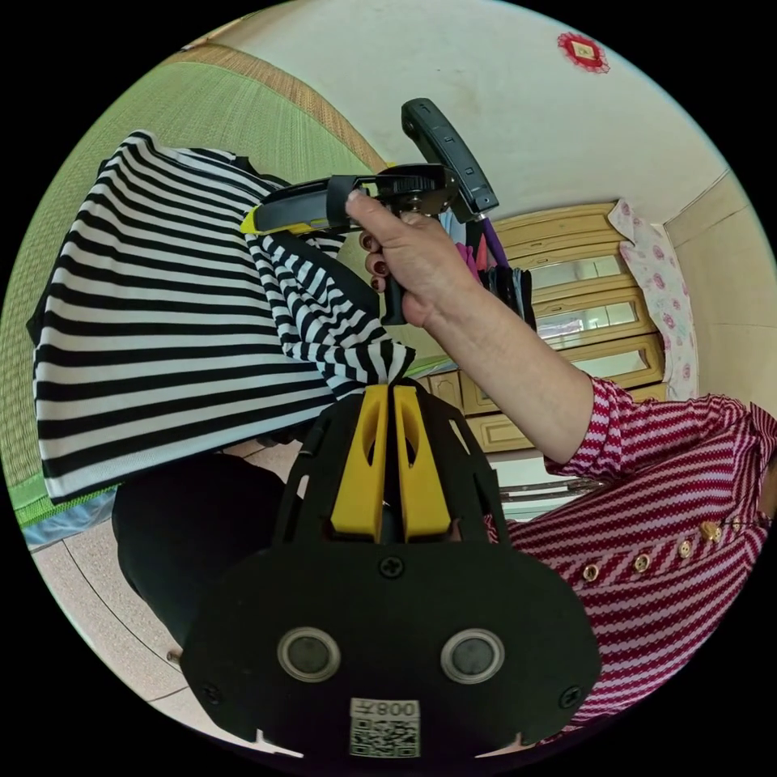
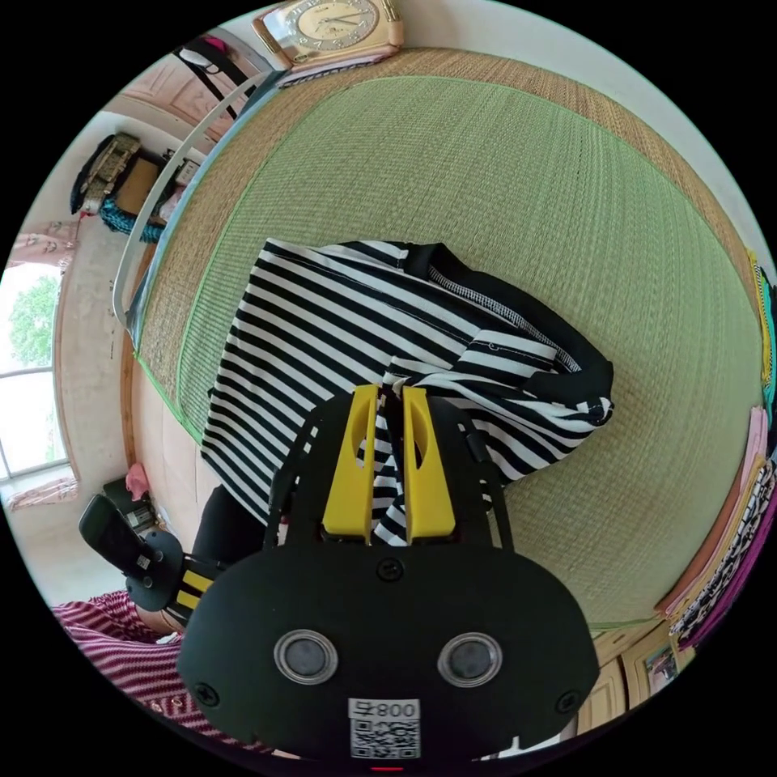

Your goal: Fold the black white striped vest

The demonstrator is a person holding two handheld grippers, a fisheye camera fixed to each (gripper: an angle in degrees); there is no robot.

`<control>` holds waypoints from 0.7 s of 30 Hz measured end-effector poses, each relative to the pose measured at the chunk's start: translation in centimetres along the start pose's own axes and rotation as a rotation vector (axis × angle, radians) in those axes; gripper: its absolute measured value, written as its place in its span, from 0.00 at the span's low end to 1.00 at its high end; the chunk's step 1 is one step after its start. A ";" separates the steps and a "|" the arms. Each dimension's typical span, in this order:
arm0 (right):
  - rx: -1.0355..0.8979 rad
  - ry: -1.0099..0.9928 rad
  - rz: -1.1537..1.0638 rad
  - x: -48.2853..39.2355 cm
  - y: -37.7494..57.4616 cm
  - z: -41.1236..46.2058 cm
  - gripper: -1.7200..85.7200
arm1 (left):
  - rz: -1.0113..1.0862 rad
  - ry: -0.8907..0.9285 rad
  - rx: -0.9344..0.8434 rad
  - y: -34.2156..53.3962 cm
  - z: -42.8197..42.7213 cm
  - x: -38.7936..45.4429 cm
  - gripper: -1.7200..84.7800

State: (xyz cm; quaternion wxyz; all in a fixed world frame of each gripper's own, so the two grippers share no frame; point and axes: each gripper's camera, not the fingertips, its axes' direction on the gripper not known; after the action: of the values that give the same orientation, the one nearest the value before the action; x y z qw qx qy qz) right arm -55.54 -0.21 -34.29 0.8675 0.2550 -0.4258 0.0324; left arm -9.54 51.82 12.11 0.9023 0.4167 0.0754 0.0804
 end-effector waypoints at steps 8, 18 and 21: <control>0.001 0.071 0.012 0.1 -0.4 -0.6 0.08 | 0.010 -0.012 0.010 0.6 1.0 0.2 0.03; 0.087 -0.107 0.042 8.2 2.4 -8.6 0.05 | 0.059 -0.024 0.043 0.8 2.0 2.3 0.03; 0.167 -0.180 0.068 13.8 5.0 -14.5 0.04 | 0.108 -0.013 0.040 0.0 3.1 3.9 0.03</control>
State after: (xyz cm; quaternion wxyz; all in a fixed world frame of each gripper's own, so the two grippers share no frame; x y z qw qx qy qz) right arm -37.67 8.71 -29.13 0.8000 0.3133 -0.5063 0.0742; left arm -5.11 50.35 13.87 0.8886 0.4386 0.0487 0.1247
